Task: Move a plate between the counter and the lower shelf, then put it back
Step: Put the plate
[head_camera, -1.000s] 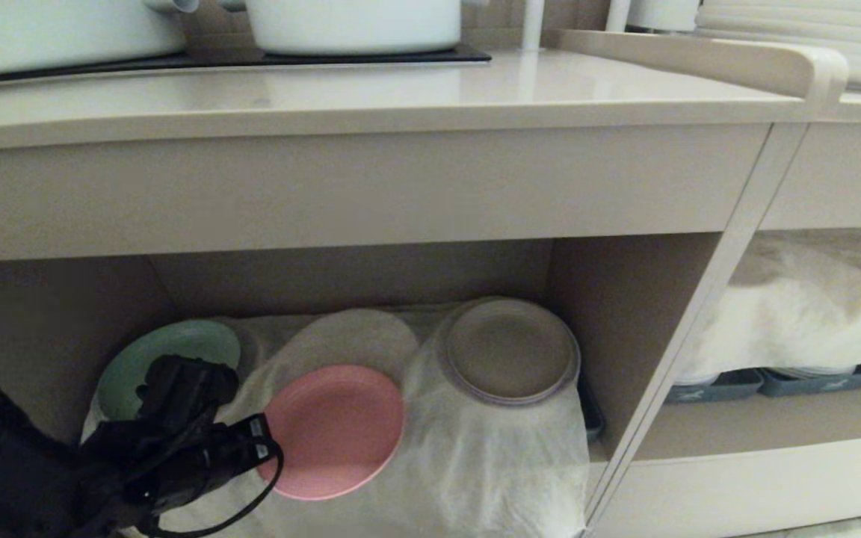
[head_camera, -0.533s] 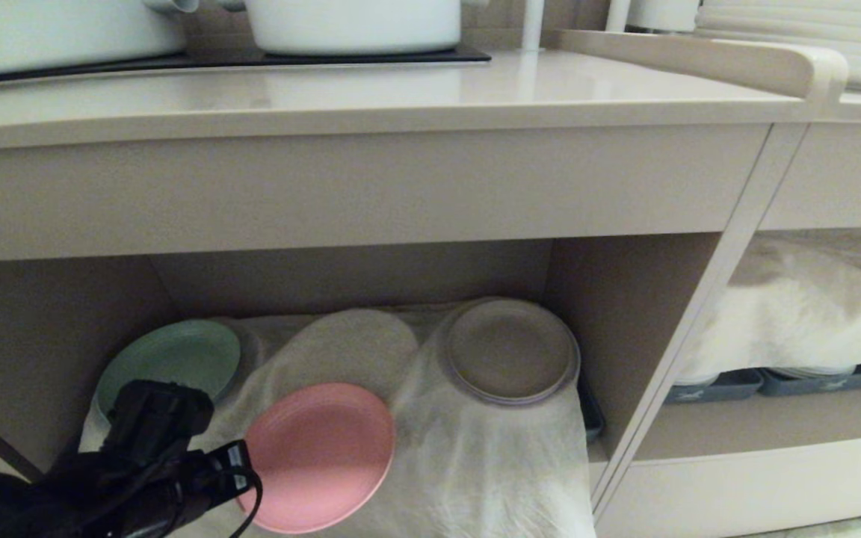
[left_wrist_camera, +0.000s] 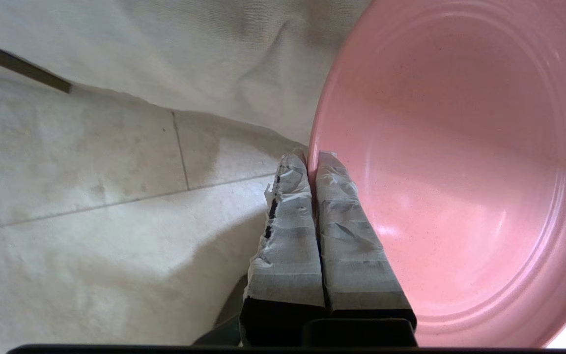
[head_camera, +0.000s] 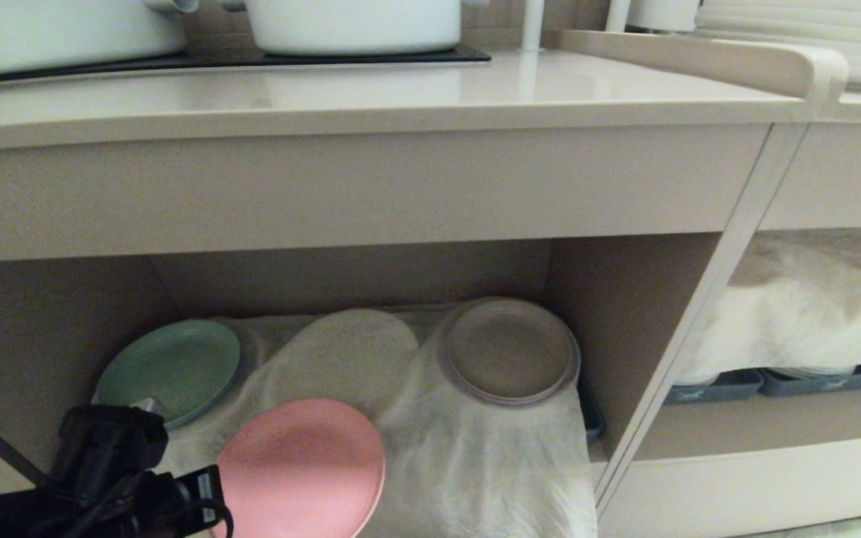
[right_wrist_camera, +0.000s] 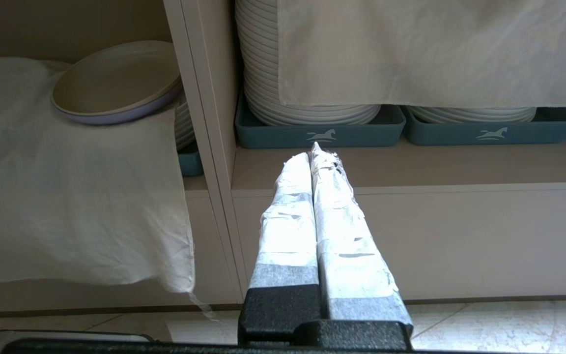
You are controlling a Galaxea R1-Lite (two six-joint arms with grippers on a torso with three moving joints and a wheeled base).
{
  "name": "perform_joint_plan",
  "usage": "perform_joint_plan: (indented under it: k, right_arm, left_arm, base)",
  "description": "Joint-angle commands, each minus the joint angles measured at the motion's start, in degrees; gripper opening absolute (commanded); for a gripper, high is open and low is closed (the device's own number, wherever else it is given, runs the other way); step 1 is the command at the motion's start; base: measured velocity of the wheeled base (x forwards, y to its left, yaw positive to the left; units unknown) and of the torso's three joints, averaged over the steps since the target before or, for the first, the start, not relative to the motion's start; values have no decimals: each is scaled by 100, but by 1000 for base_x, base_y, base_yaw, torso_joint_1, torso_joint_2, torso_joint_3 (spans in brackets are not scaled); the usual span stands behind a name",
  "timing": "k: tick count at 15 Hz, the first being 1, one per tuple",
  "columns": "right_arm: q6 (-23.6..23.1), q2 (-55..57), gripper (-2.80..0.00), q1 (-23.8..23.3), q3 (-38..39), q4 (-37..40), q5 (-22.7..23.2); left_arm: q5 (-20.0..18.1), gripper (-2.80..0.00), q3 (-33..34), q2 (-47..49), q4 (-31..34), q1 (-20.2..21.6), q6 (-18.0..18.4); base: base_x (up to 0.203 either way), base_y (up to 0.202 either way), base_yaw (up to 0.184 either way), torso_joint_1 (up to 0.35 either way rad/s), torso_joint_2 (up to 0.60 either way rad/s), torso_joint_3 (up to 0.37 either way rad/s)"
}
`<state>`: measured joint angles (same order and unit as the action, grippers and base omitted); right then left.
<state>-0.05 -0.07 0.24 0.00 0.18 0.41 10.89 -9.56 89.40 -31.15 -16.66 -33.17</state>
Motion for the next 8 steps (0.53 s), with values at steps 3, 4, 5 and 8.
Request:
perform_joint_plan:
  k: [3, 4, 5, 8]
  right_arm:
    - [4, 7, -280, 2, 0, 7, 3]
    - [-4, 7, -280, 2, 0, 6, 3]
    - [-4, 7, -280, 2, 0, -1, 3]
    - [-4, 7, -280, 2, 0, -1, 3]
  left_arm:
    - [21, -280, 439, -608, -23, -3, 219]
    - [36, -280, 540, -724, -23, -3, 263]
    - [49, -280, 663, -852, -26, -3, 307]
    - [173, -280, 935, -1092, -70, -2, 603]
  base:
    - [0, 0, 0, 0, 0, 0]
    - [0, 0, 0, 0, 0, 0]
    - [0, 0, 0, 0, 0, 0]
    - [0, 0, 0, 0, 0, 0]
